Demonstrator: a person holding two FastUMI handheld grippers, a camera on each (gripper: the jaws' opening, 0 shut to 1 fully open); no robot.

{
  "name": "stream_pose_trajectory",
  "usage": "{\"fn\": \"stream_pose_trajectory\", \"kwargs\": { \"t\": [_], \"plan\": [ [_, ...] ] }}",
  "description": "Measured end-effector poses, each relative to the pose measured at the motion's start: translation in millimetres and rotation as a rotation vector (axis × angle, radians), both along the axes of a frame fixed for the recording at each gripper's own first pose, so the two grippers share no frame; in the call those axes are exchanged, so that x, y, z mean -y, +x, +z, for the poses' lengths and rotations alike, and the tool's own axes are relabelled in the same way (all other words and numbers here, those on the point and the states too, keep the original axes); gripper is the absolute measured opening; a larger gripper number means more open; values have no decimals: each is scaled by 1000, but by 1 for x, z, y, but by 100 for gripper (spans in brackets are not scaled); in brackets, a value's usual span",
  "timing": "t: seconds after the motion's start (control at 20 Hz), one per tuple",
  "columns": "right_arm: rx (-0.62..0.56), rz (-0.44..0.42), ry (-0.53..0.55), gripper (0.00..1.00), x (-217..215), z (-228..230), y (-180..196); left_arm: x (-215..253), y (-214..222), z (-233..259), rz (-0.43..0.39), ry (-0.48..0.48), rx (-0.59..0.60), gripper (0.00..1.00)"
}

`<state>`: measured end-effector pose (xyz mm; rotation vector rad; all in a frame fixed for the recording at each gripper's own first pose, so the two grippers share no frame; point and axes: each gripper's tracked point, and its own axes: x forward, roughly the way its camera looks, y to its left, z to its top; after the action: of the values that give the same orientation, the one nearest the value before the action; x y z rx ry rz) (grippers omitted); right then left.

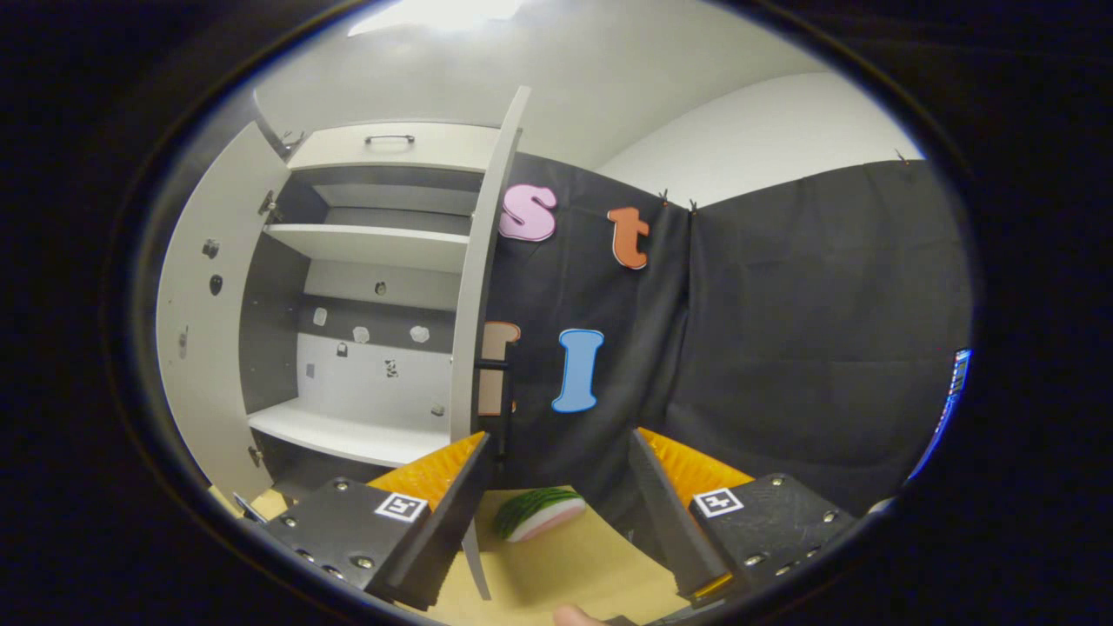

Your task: Grasp the bottle in the cabinet with the left hand and place it on the coaster, then close the right door with the right hand and the left door with the left hand.

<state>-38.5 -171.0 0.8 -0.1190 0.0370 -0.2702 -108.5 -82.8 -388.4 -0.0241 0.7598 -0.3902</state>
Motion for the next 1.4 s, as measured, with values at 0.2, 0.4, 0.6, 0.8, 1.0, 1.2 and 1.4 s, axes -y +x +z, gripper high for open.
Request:
{"fn": "stream_pose_trajectory", "kwargs": {
  "t": [0.2, 0.4, 0.6, 0.8, 1.0, 1.2, 1.4],
  "plan": [
    [-4, -2, 10, 95, 0, -2, -1, 6, -2, 15, -38, -4, 32, 89],
    [-10, -1, 13, 94, -1, -5, 0, 5, 1, 31, -27, -17, 55, 89],
    [-11, 4, 19, 96, -3, -6, 1, 0, 11, 59, -5, -33, 111, 89],
    [-5, 7, 27, 94, -4, -5, 4, -4, 24, 97, 17, -56, 181, 89],
    [1, 8, 31, 95, -4, -5, 5, -10, 47, 145, 64, -89, 278, 89],
    [0, 6, 38, 96, -3, -6, 7, -20, 73, 201, 116, -103, 399, 89],
    [6, 4, 51, 93, 1, -5, 10, -31, 90, 256, 178, -127, 510, 88]
  ]
}}
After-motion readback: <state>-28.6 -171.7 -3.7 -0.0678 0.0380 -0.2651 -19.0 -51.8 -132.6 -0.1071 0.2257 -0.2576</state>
